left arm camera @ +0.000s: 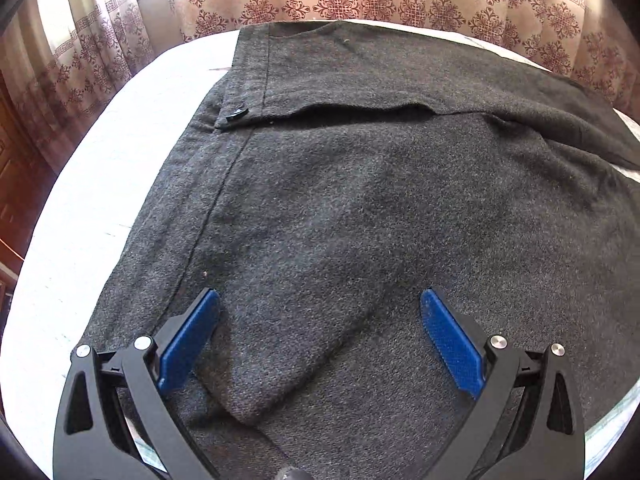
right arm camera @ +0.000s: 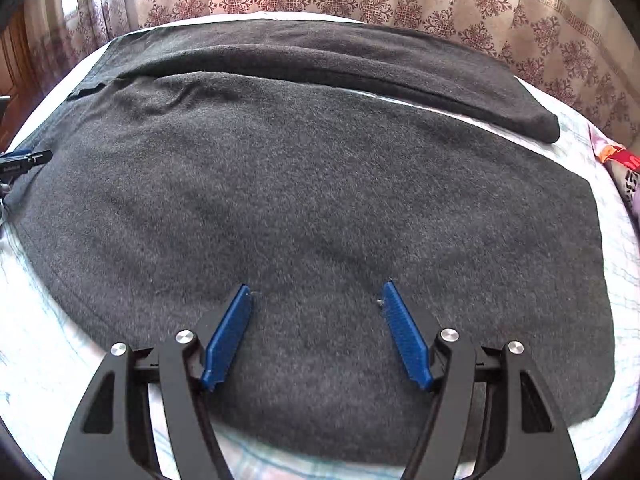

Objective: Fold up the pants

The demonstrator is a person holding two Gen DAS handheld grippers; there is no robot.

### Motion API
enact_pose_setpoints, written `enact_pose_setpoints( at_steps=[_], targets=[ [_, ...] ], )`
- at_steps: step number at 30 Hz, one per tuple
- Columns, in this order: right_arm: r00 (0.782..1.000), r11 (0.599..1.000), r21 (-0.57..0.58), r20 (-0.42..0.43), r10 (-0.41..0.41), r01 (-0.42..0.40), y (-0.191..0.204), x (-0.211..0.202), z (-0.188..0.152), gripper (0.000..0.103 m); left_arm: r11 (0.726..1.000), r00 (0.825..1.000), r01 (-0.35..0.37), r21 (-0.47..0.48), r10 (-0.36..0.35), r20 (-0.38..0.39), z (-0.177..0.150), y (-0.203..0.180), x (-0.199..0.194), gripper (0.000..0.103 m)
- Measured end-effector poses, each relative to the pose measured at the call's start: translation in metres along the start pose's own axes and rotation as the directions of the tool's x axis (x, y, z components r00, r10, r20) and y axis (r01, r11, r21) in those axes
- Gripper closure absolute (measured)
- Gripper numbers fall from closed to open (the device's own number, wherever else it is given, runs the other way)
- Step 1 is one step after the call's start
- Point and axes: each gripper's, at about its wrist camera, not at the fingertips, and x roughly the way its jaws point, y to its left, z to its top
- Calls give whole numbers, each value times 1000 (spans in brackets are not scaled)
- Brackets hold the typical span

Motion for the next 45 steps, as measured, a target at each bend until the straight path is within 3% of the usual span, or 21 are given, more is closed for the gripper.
enact_pose_setpoints(
  at_steps=[1,5,8,10,13,18,25,28,31,35,40,45],
  targets=[
    [1000,1000,0,-10,-11,11,2,-1,5,35,1000,1000,-19,-8,19,-1,2,-3,-5,2],
    [993,995,30,70,97,-99,18,-12,49,35,999,998,1,49,-4,65,9,-40,-38,2],
    [983,987,-8,89,161,-161,48,3,82,35,988,990,99,118,-109,90,2,-80,-65,2],
    [982,985,-30,85,171,-169,62,19,102,35,969,977,194,152,-205,60,-8,-105,-77,2],
    [985,987,-30,59,162,-161,76,46,124,35,935,957,280,219,-290,14,-27,-142,-86,2],
    [994,995,-36,53,91,-89,85,73,140,34,916,969,248,314,-231,-91,-58,-178,-68,2],
    [995,997,-34,67,73,-71,83,83,150,30,911,963,271,311,-258,-83,-66,-175,-74,2],
    [990,996,25,120,77,-81,64,54,137,30,916,957,290,276,-285,-59,-48,-163,-80,2],
    [991,996,80,134,25,-35,35,32,106,30,934,967,243,261,-254,8,-40,-146,-89,2],
    [988,978,179,92,-126,108,-24,4,49,30,963,982,183,198,-189,15,-33,-118,-81,2],
    [961,935,229,4,-278,270,-83,-21,-8,29,966,989,147,213,-144,-28,-33,-104,-60,2],
    [974,925,307,-65,-215,225,-123,-24,-46,20,963,990,144,226,-142,-25,-38,-100,-54,2]
  ],
)
